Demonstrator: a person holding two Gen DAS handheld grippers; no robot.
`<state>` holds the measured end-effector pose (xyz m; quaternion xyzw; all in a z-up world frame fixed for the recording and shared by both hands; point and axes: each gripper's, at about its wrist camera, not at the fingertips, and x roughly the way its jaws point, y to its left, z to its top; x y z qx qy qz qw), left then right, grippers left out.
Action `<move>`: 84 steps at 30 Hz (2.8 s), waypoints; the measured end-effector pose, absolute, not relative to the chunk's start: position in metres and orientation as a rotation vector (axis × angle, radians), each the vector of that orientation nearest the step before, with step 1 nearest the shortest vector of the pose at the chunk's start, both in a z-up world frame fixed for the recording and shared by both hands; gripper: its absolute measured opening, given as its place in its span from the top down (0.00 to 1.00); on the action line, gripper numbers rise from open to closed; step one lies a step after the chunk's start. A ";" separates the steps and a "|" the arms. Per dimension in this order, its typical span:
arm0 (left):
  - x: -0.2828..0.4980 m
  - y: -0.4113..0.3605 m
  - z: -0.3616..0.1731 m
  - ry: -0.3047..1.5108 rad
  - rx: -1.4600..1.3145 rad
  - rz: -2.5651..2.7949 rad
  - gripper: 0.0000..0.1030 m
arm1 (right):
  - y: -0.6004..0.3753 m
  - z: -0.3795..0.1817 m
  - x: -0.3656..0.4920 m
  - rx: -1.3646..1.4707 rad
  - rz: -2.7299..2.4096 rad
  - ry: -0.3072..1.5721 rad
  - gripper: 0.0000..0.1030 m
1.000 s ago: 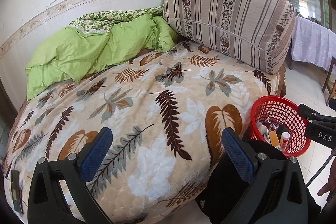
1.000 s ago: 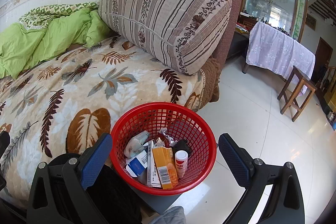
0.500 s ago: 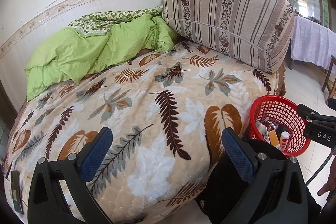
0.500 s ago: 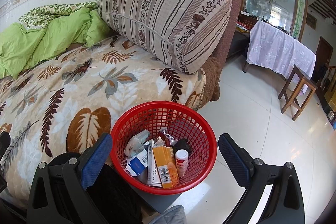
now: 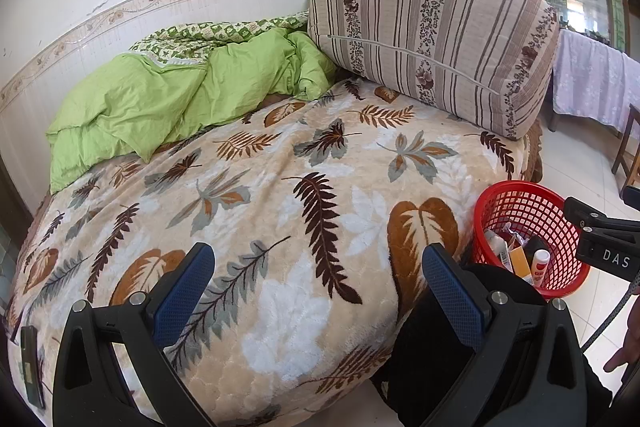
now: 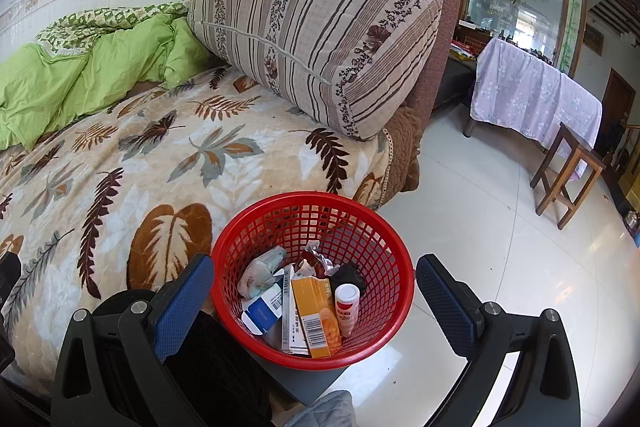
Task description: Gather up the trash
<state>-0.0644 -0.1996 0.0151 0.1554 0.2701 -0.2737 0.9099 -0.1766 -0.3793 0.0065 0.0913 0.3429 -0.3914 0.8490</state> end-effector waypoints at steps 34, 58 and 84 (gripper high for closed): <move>-0.068 -0.203 0.015 0.554 0.325 -0.579 0.00 | -0.376 0.009 -0.167 0.168 -0.788 0.736 0.02; 0.148 -0.011 -0.082 0.993 0.017 0.055 0.00 | -0.226 -0.094 0.152 0.044 -0.226 0.981 0.02; 0.187 -0.014 -0.105 0.943 0.002 0.100 0.00 | -0.220 -0.119 0.189 0.099 -0.186 0.948 0.01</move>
